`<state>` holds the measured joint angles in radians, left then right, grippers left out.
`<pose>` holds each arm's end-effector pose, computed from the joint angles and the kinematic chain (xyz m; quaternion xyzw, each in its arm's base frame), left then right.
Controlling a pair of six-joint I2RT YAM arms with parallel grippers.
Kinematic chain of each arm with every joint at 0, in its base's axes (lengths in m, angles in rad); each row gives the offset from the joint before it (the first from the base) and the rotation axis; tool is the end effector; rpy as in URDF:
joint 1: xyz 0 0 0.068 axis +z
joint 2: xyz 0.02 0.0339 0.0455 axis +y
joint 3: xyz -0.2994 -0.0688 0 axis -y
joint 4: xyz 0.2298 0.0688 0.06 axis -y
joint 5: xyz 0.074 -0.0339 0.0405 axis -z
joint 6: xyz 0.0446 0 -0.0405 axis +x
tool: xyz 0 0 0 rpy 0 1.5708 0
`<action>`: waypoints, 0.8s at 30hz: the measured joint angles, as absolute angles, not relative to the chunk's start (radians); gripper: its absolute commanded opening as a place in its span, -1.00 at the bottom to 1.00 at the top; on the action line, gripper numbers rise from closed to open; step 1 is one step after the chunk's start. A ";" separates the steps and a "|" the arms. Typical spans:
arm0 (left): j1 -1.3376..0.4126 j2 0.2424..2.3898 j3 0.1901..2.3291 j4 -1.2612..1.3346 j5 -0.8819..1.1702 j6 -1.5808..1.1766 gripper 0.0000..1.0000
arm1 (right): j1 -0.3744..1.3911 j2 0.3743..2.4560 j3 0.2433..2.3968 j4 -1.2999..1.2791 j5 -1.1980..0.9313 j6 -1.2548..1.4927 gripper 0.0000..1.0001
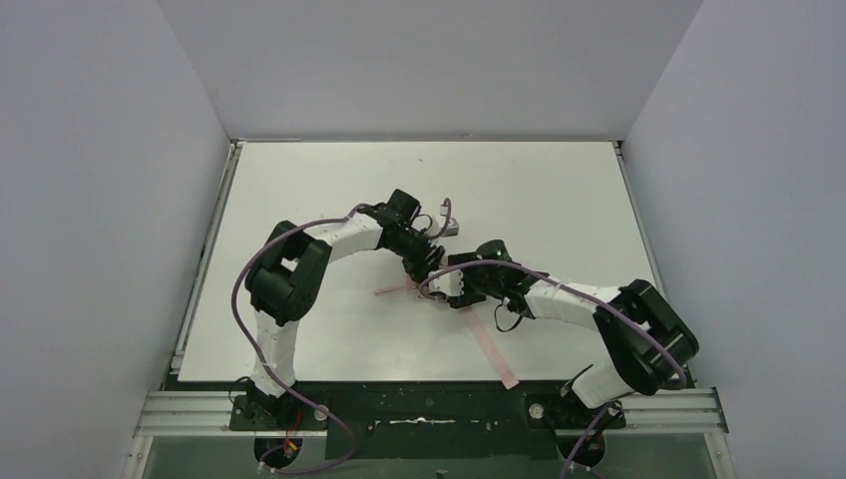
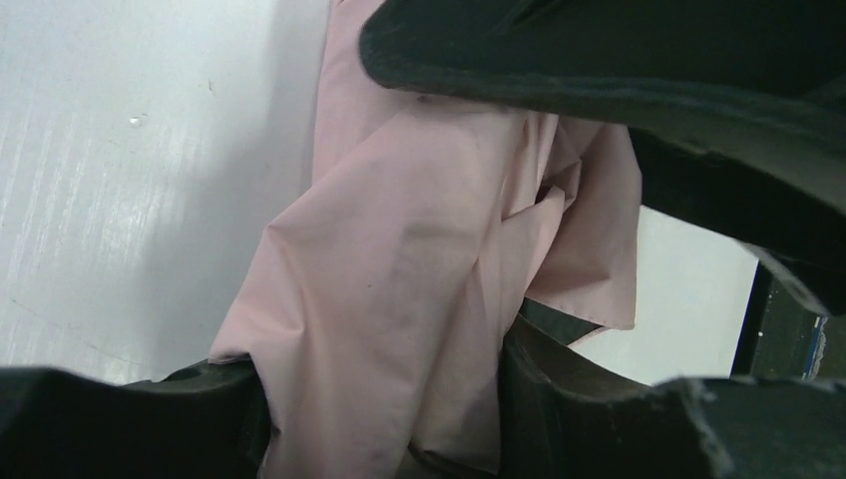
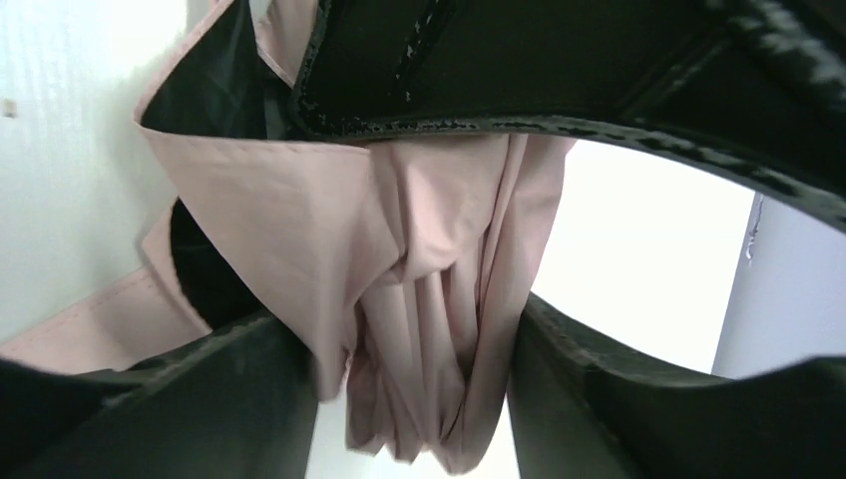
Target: Put away the umbrella
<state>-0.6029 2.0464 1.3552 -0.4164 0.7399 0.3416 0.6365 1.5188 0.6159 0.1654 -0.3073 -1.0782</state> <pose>0.3290 -0.2630 0.1837 0.4867 0.7704 -0.3768 0.1663 0.2172 0.1773 0.1909 -0.7238 0.5446 0.0489 0.4209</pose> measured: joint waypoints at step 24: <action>-0.667 1.995 1.335 -0.389 0.492 0.382 -1.00 | 0.503 0.885 0.617 -0.088 -0.188 -0.300 0.54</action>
